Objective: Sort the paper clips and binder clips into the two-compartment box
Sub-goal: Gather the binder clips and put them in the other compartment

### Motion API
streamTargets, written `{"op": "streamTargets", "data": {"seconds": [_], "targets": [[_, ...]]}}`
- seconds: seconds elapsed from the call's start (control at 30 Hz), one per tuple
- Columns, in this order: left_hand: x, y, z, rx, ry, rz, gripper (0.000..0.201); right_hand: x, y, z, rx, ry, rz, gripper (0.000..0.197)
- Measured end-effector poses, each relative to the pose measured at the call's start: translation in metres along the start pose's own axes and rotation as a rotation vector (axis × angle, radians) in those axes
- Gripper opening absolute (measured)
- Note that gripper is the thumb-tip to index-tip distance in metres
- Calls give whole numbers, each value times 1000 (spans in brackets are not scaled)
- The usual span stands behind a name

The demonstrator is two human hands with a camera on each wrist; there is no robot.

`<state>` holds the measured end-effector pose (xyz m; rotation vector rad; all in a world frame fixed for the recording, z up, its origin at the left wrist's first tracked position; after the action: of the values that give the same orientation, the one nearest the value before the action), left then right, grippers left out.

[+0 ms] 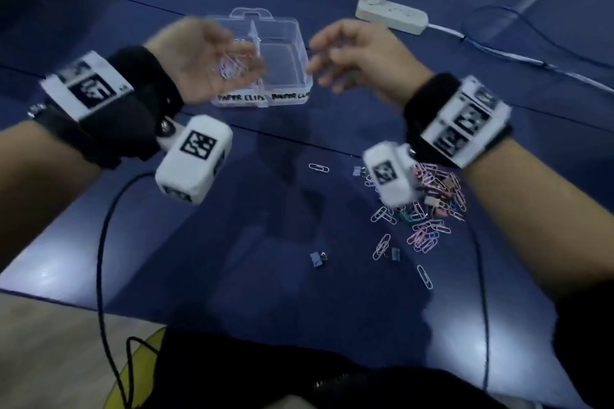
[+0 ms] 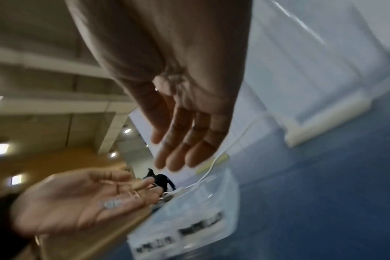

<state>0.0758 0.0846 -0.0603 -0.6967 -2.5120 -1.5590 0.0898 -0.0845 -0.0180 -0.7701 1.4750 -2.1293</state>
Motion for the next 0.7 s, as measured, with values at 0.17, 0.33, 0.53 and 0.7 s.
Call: {"op": "streamTargets", "data": {"seconds": [0.17, 0.33, 0.53, 0.7], "targets": [[-18, 22, 9, -345, 187, -70, 14, 85, 50, 6, 813, -206, -457, 21], [-35, 10, -13, -906, 174, -8, 39, 146, 80, -10, 786, -245, -670, 22], [-20, -28, -83, -1646, -64, -169, 21, 173, 110, -43, 808, -326, -807, 35], [-13, -44, -107, -1988, -97, -222, 24, 175, 118, -58, 833, -337, -778, 21]]}}
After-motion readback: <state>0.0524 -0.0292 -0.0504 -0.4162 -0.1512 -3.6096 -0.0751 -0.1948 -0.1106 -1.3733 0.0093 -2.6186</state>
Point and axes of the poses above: each hand's wrist, its own x-axis away from the middle knuckle, its own z-axis out of the back of the hand, y = z × x, the point moved 9 cm from there along -x, towards the middle knuckle, and after that the axes turned 15 degrees about -y, right-handed, at the moved point
